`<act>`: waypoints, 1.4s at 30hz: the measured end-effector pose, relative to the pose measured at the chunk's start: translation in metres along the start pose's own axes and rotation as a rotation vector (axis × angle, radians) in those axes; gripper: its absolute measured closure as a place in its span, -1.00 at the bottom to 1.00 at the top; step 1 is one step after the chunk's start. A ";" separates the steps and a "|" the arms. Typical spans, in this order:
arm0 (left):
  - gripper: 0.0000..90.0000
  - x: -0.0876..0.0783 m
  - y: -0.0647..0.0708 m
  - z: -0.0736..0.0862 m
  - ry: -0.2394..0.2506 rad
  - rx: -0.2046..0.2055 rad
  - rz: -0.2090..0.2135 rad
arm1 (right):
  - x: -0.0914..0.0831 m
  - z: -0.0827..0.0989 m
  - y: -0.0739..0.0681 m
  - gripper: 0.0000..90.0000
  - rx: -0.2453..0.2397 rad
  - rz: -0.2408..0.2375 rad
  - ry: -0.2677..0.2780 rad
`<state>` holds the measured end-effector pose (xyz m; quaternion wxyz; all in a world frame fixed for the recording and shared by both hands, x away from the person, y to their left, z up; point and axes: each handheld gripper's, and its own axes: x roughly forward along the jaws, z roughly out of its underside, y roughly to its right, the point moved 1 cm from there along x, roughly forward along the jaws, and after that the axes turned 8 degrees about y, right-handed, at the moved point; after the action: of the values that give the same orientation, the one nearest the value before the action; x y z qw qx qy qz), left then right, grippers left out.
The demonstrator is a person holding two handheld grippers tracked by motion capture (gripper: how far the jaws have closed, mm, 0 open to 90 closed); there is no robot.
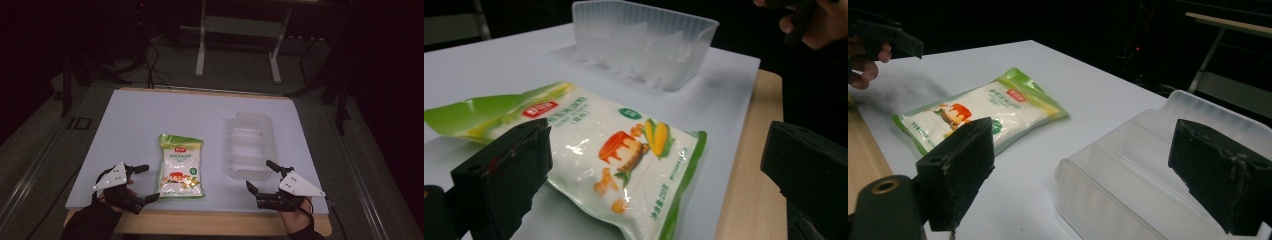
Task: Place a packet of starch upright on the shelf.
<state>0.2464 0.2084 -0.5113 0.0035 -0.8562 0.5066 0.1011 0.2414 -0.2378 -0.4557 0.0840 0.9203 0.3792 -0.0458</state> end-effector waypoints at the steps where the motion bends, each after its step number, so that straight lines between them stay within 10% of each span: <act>1: -0.98 0.001 0.001 0.000 -0.009 0.000 0.008 | 0.000 0.000 0.000 -0.76 -0.001 -0.001 0.001; 12: -0.98 0.016 0.017 -0.008 -0.041 -0.003 0.098 | 0.002 -0.004 -0.011 -0.77 -0.052 -0.055 0.006; 23: -0.98 0.028 0.024 -0.048 -0.005 0.001 0.038 | 0.003 -0.009 -0.017 -0.77 -0.044 -0.082 0.017; 42: -0.77 0.052 -0.051 -0.051 -0.096 -0.116 -0.267 | 0.003 -0.011 -0.018 -0.77 -0.036 -0.095 0.025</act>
<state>0.3237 0.1828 -0.4754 -0.0082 -0.9089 0.3810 0.1695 0.2309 -0.2208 -0.4480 0.0935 0.9002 0.4241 -0.0314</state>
